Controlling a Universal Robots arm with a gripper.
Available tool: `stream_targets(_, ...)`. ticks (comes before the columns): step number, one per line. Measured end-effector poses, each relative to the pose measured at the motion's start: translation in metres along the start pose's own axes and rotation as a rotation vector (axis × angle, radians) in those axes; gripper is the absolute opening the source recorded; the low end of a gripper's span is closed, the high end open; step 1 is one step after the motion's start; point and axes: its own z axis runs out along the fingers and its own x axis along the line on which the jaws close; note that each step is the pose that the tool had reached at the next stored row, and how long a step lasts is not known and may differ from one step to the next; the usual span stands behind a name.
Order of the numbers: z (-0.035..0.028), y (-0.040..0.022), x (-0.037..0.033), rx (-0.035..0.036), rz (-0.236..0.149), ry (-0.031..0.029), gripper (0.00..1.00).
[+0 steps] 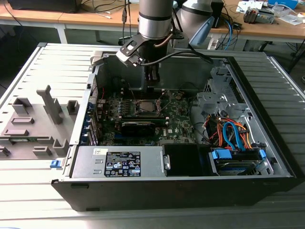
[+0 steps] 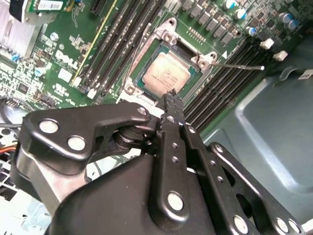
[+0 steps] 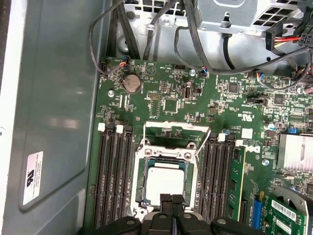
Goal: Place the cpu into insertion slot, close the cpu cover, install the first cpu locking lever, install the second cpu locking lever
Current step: 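Close the cpu cover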
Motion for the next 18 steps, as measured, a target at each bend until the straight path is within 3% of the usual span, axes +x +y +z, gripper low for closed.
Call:
stream_targets(5, 0.0001, 0.0145, -0.0037, 0.0006, 0.0, 0.0, 0.11)
stream_targets(9, 0.0005, 0.0225, -0.0097, 0.0011, 0.0, 0.0004, 0.11)
stream_targets(12, 0.0004, 0.0374, -0.0123, 0.0039, 0.0, 0.0004, 0.11)
stream_targets(18, 0.0005, 0.0604, -0.0149, 0.0078, 0.0, 0.001, 0.11)
